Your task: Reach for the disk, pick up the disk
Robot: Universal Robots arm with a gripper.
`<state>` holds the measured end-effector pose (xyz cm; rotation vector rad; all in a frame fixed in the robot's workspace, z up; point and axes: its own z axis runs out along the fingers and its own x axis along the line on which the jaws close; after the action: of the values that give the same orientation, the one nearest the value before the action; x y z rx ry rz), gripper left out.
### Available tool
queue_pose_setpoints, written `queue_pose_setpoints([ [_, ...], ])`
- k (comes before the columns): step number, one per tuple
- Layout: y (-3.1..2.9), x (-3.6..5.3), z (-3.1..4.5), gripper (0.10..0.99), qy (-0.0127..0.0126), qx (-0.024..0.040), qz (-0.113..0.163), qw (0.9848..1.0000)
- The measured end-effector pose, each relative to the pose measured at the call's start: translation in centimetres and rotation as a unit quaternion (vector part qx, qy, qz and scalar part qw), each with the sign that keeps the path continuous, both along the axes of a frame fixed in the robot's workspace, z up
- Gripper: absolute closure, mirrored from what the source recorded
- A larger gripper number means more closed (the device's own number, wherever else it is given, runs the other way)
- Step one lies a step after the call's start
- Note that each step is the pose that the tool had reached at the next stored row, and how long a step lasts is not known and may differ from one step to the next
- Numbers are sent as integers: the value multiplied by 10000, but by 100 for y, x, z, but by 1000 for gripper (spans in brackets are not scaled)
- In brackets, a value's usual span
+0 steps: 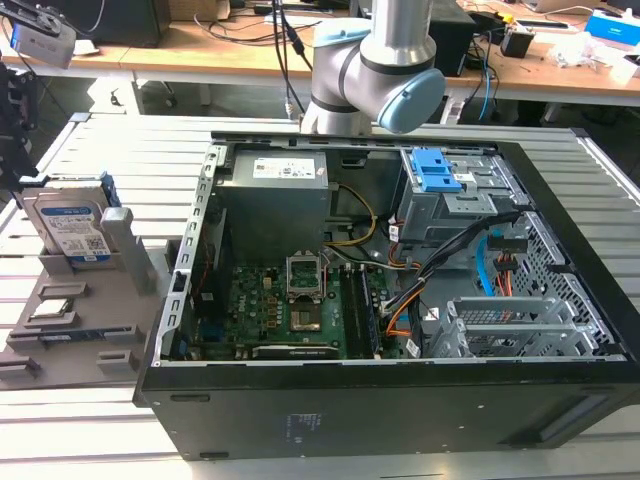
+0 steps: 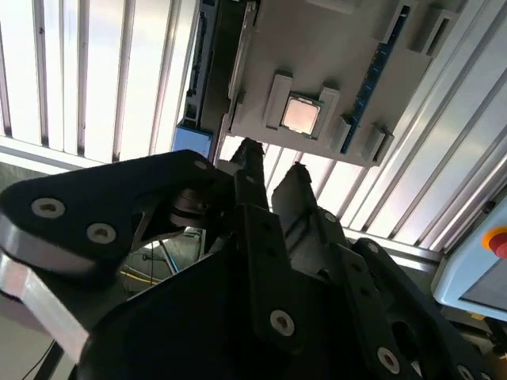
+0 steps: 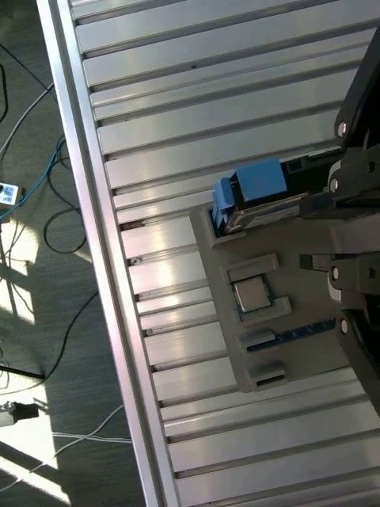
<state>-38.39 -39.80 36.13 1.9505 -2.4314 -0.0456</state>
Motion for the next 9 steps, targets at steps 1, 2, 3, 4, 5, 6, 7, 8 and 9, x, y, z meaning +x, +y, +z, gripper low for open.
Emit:
queue_pose_setpoints([
  [1, 0, 0, 0, 729, 0, 0, -1, 10000],
  [2, 0, 0, 0, 671, 0, 0, -2, 10000],
  [3, 0, 0, 0, 549, 0, 0, -3, 10000],
  [4, 0, 0, 0, 549, 0, 0, -4, 10000],
  [5, 0, 0, 0, 549, 0, 0, -5, 10000],
  [6, 0, 0, 0, 486, 0, 0, -5, 10000],
  [7, 0, 0, 0, 486, 0, 0, -6, 10000],
  [8, 0, 0, 0, 486, 0, 0, -7, 10000],
  [9, 3, -1, 0, 486, 0, 0, -7, 10000],
])
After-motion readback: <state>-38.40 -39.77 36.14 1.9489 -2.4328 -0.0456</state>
